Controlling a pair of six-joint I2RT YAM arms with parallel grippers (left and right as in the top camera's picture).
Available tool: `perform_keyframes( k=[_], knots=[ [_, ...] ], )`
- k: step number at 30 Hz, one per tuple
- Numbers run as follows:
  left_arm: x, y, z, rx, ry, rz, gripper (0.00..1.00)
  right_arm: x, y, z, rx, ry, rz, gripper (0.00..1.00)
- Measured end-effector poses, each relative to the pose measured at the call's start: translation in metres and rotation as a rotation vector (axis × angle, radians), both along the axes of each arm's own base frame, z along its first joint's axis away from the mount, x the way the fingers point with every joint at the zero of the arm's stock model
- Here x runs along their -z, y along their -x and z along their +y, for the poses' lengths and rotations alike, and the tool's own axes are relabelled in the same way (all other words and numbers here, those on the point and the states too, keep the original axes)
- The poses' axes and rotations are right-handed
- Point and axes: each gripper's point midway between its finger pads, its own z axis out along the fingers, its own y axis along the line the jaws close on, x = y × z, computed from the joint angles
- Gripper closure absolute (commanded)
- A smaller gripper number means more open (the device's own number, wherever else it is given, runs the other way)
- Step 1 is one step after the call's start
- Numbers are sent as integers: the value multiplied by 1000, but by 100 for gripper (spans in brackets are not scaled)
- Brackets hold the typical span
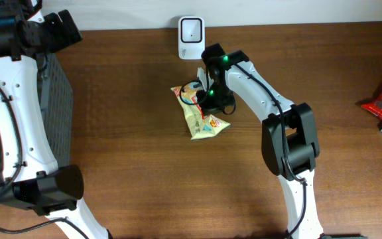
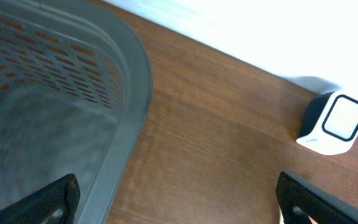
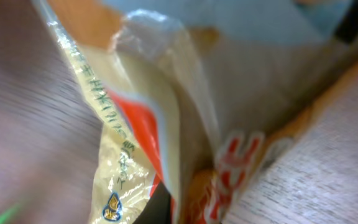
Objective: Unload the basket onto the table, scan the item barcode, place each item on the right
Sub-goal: 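Carry the wipes pack right and drop it on the other items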
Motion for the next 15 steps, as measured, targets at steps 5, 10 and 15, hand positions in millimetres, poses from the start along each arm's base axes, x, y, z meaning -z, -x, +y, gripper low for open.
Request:
perform_keyframes(
  k=[5, 10, 15],
  knots=[
    [0, 0, 0, 0, 0, 1, 1, -98, -79, 26, 80, -149, -323, 96],
    [0, 0, 0, 0, 0, 0, 1, -160, -159, 27, 186, -313, -652, 96],
    [0, 0, 0, 0, 0, 0, 1, -172, -210, 41, 198, -401, -876, 96]
  ],
)
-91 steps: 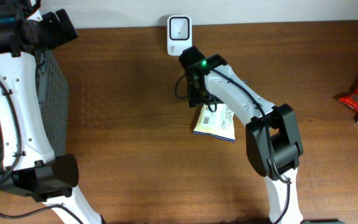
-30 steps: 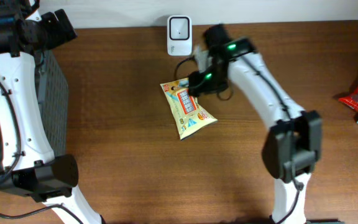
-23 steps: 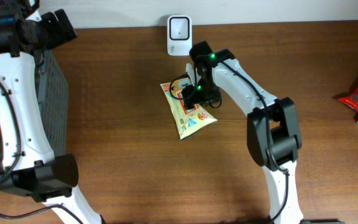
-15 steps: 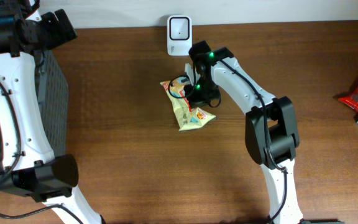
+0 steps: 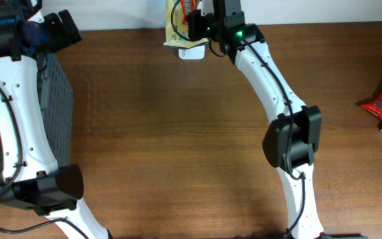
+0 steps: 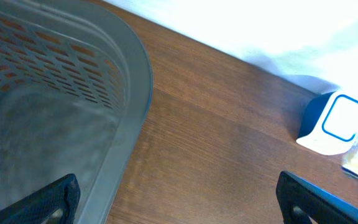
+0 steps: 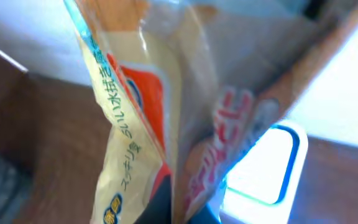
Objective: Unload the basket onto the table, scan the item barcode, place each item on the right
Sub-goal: 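Carry the wipes pack right and drop it on the other items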
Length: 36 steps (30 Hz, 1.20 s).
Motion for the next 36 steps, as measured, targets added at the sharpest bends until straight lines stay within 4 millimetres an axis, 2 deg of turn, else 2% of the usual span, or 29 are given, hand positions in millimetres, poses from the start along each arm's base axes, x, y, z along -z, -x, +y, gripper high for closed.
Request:
perform_keyframes(
  k=[4, 10, 12, 15, 16, 17, 19, 20, 23, 25, 26, 27, 28, 29, 31, 32, 36],
  knots=[
    [0, 0, 0, 0, 0, 1, 1, 43, -21, -4, 58, 33, -2, 96],
    [0, 0, 0, 0, 0, 1, 1, 44, -29, -17, 102, 46, -15, 96],
    [0, 0, 0, 0, 0, 1, 1, 42, -29, -38, 129, 58, 17, 96],
    [0, 0, 0, 0, 0, 0, 1, 12, -22, -130, 258, 80, 96, 96],
    [0, 0, 0, 0, 0, 2, 1, -9, -16, -185, 342, 81, 115, 96],
    [0, 0, 0, 0, 1, 2, 1, -17, -5, -233, 418, 89, 156, 96],
    [0, 0, 0, 0, 0, 0, 1, -12, 23, -315, 561, 109, 271, 96],
    [0, 0, 0, 0, 0, 1, 1, 1, 43, -358, 643, 124, 356, 96],
    [0, 0, 0, 0, 0, 0, 1, 32, 98, -460, 844, 143, 538, 96],
    [0, 0, 0, 0, 0, 1, 1, 41, 126, -515, 934, 153, 582, 96],
    [0, 0, 0, 0, 0, 1, 1, 50, 139, -535, 952, 163, 601, 96],
    [0, 0, 0, 0, 0, 1, 1, 58, 148, -546, 960, 169, 621, 92],
    [0, 0, 0, 0, 0, 1, 1, 67, 154, -556, 969, 171, 635, 83],
    [0, 0, 0, 0, 0, 1, 1, 75, 157, -563, 974, 173, 638, 69],
    [0, 0, 0, 0, 0, 1, 1, 94, 161, -572, 981, 174, 650, 21],
    [0, 0, 0, 0, 0, 0, 1, 105, 165, -572, 979, 173, 668, 14],
    [0, 0, 0, 0, 0, 1, 1, 113, 172, -567, 972, 166, 708, 13]
  ],
)
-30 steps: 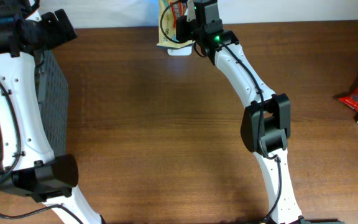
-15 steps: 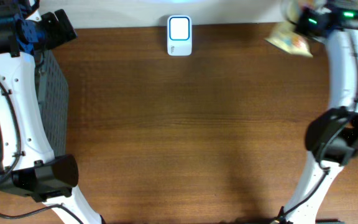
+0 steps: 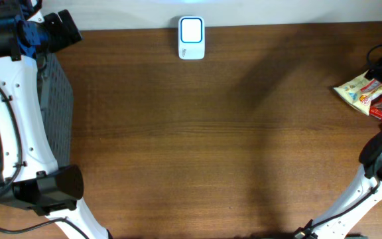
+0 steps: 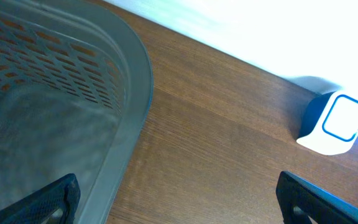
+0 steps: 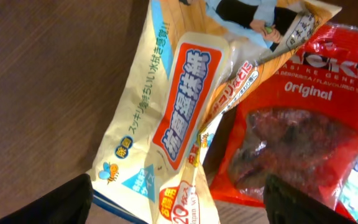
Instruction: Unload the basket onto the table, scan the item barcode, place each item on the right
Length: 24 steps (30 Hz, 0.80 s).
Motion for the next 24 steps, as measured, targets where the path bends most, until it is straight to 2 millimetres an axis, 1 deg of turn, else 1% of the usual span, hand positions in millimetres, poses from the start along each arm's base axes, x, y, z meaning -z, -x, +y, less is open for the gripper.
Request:
perform_keyframes(
  k=[1, 2, 3, 4, 5, 6, 7, 8, 9, 10, 11, 12, 13, 14, 16, 17, 18, 19, 21, 22, 23, 24],
  knots=[
    [0, 0, 0, 0, 0, 1, 1, -1, 4, 3, 13, -13, 10, 13],
    [0, 0, 0, 0, 0, 0, 1, -9, 11, 7, 38, -28, 18, 12],
    [0, 0, 0, 0, 0, 0, 1, -22, 16, 11, 53, -34, 10, 12],
    [0, 0, 0, 0, 0, 0, 1, -50, 22, 19, 56, -38, -28, 12],
    [0, 0, 0, 0, 0, -1, 1, -71, 29, 30, 49, -54, -48, 12],
    [0, 0, 0, 0, 0, 0, 1, -102, 40, 45, 37, -73, -87, 12],
    [0, 0, 0, 0, 0, 0, 1, -140, 58, 66, 22, -91, -131, 1],
    [0, 0, 0, 0, 0, 1, 1, -182, 78, 89, -2, -93, -193, 1],
    [0, 0, 0, 0, 0, -2, 1, -204, 94, 107, -18, -104, -214, 1],
    [0, 0, 0, 0, 0, -1, 1, -215, 105, 124, -57, -110, -218, 1],
    [0, 0, 0, 0, 0, 0, 1, -221, 113, 141, -102, -117, -207, 1],
    [0, 0, 0, 0, 0, 0, 1, -222, 114, 164, -186, -118, -196, 1],
    [0, 0, 0, 0, 0, 0, 1, -218, 111, 185, -267, -127, -183, 1],
    [0, 0, 0, 0, 0, 0, 1, -213, 110, 197, -308, -132, -172, 1],
    [0, 0, 0, 0, -1, 0, 1, -199, 119, 223, -386, -146, -141, 1],
    [0, 0, 0, 0, 0, 2, 1, -197, 126, 235, -423, -136, -156, 1],
    [0, 0, 0, 0, 0, 2, 1, -199, 132, 244, -449, -119, -187, 1],
    [0, 0, 0, 0, 0, 0, 1, -199, 153, 259, -480, -101, -218, 1],
    [0, 0, 0, 0, 0, -1, 1, -195, 177, 274, -508, -93, -239, 1],
    [0, 0, 0, 0, 0, 0, 1, -186, 192, 281, -516, -105, -227, 1],
    [0, 0, 0, 0, 0, 1, 1, -175, 204, 285, -517, -122, -208, 1],
    [0, 0, 0, 0, 0, 0, 1, -162, 211, 288, -515, -143, -180, 1]
  ],
)
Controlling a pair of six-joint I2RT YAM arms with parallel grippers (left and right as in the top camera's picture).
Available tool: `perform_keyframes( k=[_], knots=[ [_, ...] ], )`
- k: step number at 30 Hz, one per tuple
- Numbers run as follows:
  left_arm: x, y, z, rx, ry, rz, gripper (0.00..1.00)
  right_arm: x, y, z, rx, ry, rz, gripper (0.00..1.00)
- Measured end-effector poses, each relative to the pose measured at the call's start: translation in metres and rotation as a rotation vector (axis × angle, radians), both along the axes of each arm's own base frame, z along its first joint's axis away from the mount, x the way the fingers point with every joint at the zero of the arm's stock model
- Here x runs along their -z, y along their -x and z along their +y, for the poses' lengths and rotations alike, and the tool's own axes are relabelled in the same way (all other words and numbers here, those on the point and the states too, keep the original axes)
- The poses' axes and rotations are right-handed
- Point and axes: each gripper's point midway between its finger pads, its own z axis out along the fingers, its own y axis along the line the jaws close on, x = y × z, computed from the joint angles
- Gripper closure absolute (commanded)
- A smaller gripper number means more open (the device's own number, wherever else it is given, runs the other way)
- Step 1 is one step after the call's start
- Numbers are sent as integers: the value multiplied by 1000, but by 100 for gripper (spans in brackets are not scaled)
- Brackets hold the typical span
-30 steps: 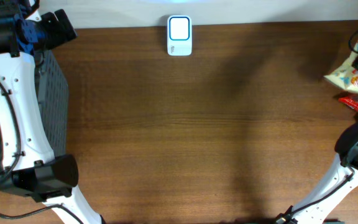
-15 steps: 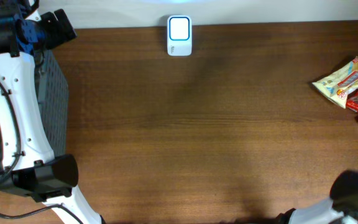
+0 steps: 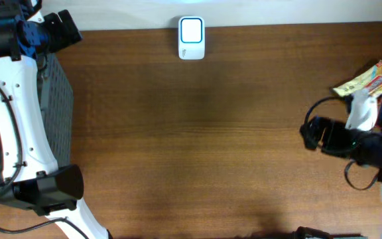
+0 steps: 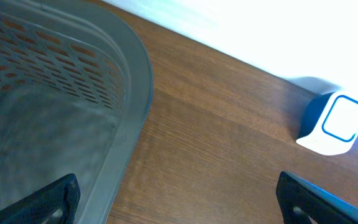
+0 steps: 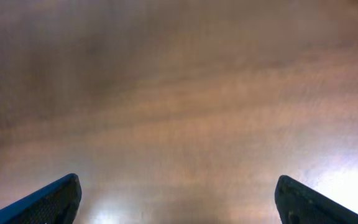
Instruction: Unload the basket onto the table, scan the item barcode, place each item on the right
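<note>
The white barcode scanner (image 3: 191, 38) stands at the table's back edge; it also shows at the right of the left wrist view as the scanner (image 4: 334, 124). The cream snack packet (image 3: 367, 81) with a red label lies at the far right edge. My right gripper (image 3: 308, 133) is left of and nearer than the packet, apart from it. It is open, and the right gripper (image 5: 178, 199) has only bare wood between its fingers. My left gripper (image 3: 68, 30) hangs open at the back left; in its own view the left gripper (image 4: 178, 199) spans the basket's rim.
A grey perforated basket (image 3: 55, 113) stands along the left edge, and its basket rim (image 4: 138, 93) fills the left half of the left wrist view. The right arm's base and cable sit at the front right corner.
My right gripper was open right over the snack packet and a red bag at the right edge. Now it is off to the left and nearer, seeing only bare table. The left arm has not moved.
My right gripper was shut on the snack packet on the table just in front of the scanner. Then it held the packet up at the scanner. Later the packet lay at the right edge on a red bag, the gripper open above it. Now the gripper is clear of it.
</note>
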Motion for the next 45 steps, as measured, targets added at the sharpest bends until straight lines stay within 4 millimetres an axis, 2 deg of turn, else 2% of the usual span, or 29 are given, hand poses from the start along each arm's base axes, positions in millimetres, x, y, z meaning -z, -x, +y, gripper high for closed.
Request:
perform_keyframes(
  k=[4, 11, 14, 15, 16, 18, 20, 21, 22, 23, 24, 25, 27, 30, 32, 36, 41, 45],
  knots=[
    [0, 0, 0, 0, 0, 0, 1, 38, 1, 1, -2, -37, 125, 1],
    [0, 0, 0, 0, 0, 0, 1, 66, -1, 0, -1, -79, 278, 1],
    [0, 0, 0, 0, 0, 0, 1, 75, -5, 0, -3, -90, 318, 1],
    [0, 0, 0, 0, 0, 0, 1, 79, -12, -1, -8, -89, 315, 2],
    [0, 0, 0, 0, 0, 0, 1, 81, -19, -1, -16, -80, 289, 1],
    [0, 0, 0, 0, 0, 0, 1, 79, -50, 9, -78, -44, 147, 1],
    [0, 0, 0, 0, 0, 0, 1, 74, -70, 29, -163, -6, -8, 1],
    [0, 0, 0, 0, 0, 1, 1, 64, -80, 50, -252, 31, -176, 1],
    [0, 0, 0, 0, 0, 0, 1, 59, -74, 65, -311, 42, -258, 1],
    [0, 0, 0, 0, 1, 3, 1, 51, -75, 74, -341, 67, -409, 1],
    [0, 0, 1, -3, -3, -1, 1, 50, -67, 76, -350, 73, -452, 1],
    [0, 0, 1, -3, -2, 1, 1, 67, -35, 76, -356, 85, -503, 1],
    [0, 0, 1, -3, -3, 0, 1, 69, -27, 74, -352, 97, -538, 2],
    [1, 0, 1, -5, -5, 3, 1, 73, -3, 65, -315, 145, -620, 1],
    [1, -1, 1, -5, -5, 3, 1, 74, -2, 61, -298, 168, -647, 1],
    [2, 0, 1, -5, -5, 5, 1, 90, -1, 57, -274, 201, -739, 1],
    [1, 0, 1, -5, -5, 4, 1, 80, 2, 56, -248, 234, -952, 1],
    [1, 0, 1, -5, -5, 4, 1, 80, 2, 55, -233, 250, -1049, 1]
  ],
)
